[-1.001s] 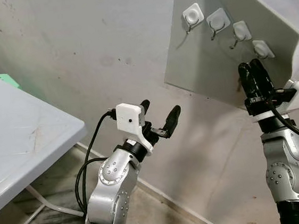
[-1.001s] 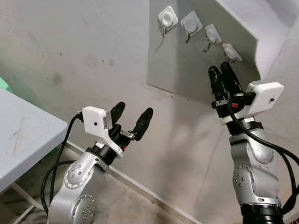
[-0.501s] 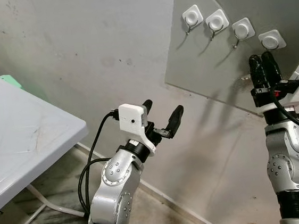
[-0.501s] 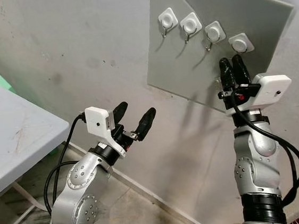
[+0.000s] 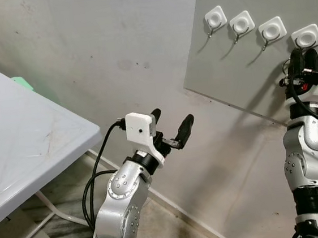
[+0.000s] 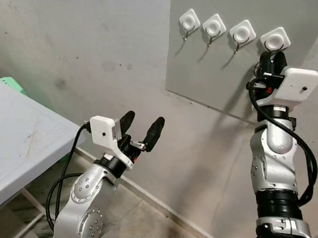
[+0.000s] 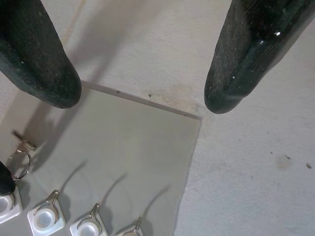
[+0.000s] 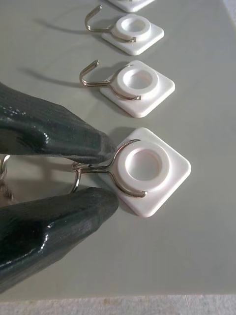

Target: Hang keys on a hook

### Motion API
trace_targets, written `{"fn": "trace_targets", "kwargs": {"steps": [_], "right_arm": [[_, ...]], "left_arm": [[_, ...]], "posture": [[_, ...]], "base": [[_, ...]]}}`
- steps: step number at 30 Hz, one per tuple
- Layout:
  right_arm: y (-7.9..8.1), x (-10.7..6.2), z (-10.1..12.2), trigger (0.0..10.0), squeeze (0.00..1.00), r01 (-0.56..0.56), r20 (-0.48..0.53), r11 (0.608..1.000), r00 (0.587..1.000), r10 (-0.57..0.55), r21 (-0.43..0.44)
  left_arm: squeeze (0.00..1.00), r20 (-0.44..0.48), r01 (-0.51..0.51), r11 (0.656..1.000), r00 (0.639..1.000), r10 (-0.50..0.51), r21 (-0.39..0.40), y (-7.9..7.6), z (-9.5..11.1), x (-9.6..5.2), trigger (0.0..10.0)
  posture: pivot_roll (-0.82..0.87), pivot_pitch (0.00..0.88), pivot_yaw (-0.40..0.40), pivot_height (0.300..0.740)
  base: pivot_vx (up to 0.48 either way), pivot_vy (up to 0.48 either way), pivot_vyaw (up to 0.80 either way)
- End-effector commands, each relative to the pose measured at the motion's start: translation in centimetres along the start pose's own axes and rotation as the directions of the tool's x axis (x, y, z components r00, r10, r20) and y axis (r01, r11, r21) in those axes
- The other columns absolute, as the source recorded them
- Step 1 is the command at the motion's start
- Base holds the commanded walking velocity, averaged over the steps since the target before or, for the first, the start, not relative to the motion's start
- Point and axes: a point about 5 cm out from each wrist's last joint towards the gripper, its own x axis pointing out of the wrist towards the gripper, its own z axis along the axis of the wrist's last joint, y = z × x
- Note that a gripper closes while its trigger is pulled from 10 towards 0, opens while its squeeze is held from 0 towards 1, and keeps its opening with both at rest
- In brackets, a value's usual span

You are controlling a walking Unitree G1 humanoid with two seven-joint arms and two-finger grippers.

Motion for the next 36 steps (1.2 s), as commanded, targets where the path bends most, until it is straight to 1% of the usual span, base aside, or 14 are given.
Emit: {"fn": "trace_targets", "kwargs": {"steps": [1,5,12,16,20,23,25,26,27,28,29,30,33,36], "right_arm": [[-2.5,0.9,1.3,10.0,0.0,0.128,0.059,0.992,0.99,-0.129,0.014],[-2.5,0.9,1.6,10.0,0.0,0.137,0.082,0.989,0.987,-0.141,0.047],[-2.7,0.7,1.4,10.0,0.0,0.112,0.077,0.99,0.99,-0.118,0.082],[-4.0,0.6,1.8,10.0,0.0,0.196,0.105,0.979,0.974,-0.201,0.064],[-4.5,0.6,2.0,10.0,0.0,0.229,0.117,0.971,0.965,-0.235,0.064],[-3.8,0.5,2.0,10.0,0.0,0.163,0.126,0.986,0.978,-0.166,0.033],[-3.3,0.4,1.9,10.0,0.0,0.121,0.121,0.992,0.985,-0.126,0.047],[-2.9,0.3,1.9,10.0,0.0,0.087,0.123,0.995,0.988,-0.092,0.047],[-2.0,0.0,1.8,10.0,0.0,0.01,0.12,0.998,0.993,-0.017,0.06],[-2.0,0.0,1.8,10.0,0.0,0.01,0.12,0.998,0.993,-0.017,0.06],[-1.2,-0.4,1.7,10.0,0.0,-0.06,0.124,0.996,0.991,0.052,0.062],[-0.8,-0.7,1.5,10.0,0.0,-0.095,0.104,0.995,0.99,0.091,0.037],[0.2,-1.2,1.3,10.0,0.0,-0.176,0.098,0.984,0.98,0.172,0.039],[0.3,-1.4,1.3,10.0,0.0,-0.195,0.095,0.98,0.977,0.192,0.03]], "left_arm": [[0.0,0.017,0.006,1.0,1.0,-0.006,-0.008,-0.6,0.4,0.0,10.0],[0.0,0.019,0.001,1.0,1.0,-0.001,-0.009,-0.6,0.5,-0.1,10.0],[0.0,0.021,-0.002,1.0,1.0,0.002,-0.011,-0.6,0.5,-0.2,10.0],[0.0,0.02,-0.003,1.0,1.0,0.004,-0.013,-0.6,0.5,-0.2,10.0],[0.0,0.021,-0.005,1.0,1.0,0.005,-0.013,-0.7,0.5,-0.2,10.0],[0.0,0.022,-0.003,1.0,1.0,0.004,-0.013,-0.7,0.5,-0.1,10.0],[0.0,0.023,-0.003,1.0,1.0,0.003,-0.014,-0.7,0.6,-0.1,10.0],[0.0,0.023,-0.003,1.0,1.0,0.004,-0.014,-0.6,0.6,-0.1,10.0],[0.0,0.023,-0.004,1.0,1.0,0.005,-0.015,-0.6,0.6,-0.1,10.0],[0.0,0.023,-0.004,1.0,1.0,0.005,-0.015,-0.6,0.6,-0.1,10.0],[0.0,0.023,-0.005,1.0,1.0,0.005,-0.015,-0.6,0.6,-0.1,10.0],[0.0,0.024,-0.005,1.0,1.0,0.005,-0.014,-0.7,0.6,-0.1,10.0],[0.0,0.025,-0.004,1.0,1.0,0.005,-0.016,-0.7,0.6,-0.1,10.0],[0.0,0.026,-0.003,1.0,1.0,0.004,-0.019,-0.8,0.6,-0.1,10.0]], "posture": [[0.03,0.051,-0.066,0.74],[0.04,0.056,-0.068,0.74],[0.04,0.055,-0.068,0.74],[0.04,0.055,-0.069,0.74],[0.04,0.056,-0.068,0.74],[0.04,0.055,-0.068,0.74],[0.04,0.055,-0.068,0.74],[0.04,0.055,-0.068,0.74],[0.04,0.057,-0.068,0.74],[0.04,0.057,-0.068,0.74],[0.04,0.057,-0.068,0.74],[0.04,0.056,-0.068,0.74],[0.04,0.053,-0.069,0.74],[0.04,0.052,-0.069,0.74]], "base": [[0.0,0.0,0.0],[0.0,0.0,0.0],[0.0,0.0,0.0],[0.0,0.0,0.0],[0.0,0.0,0.0],[0.0,0.0,0.0],[0.0,0.0,0.0],[0.0,0.0,0.0],[0.0,0.0,0.0],[0.0,0.0,0.0],[0.0,0.0,0.0],[0.0,0.0,0.0],[0.0,0.0,0.0],[0.0,0.0,0.0]]}}
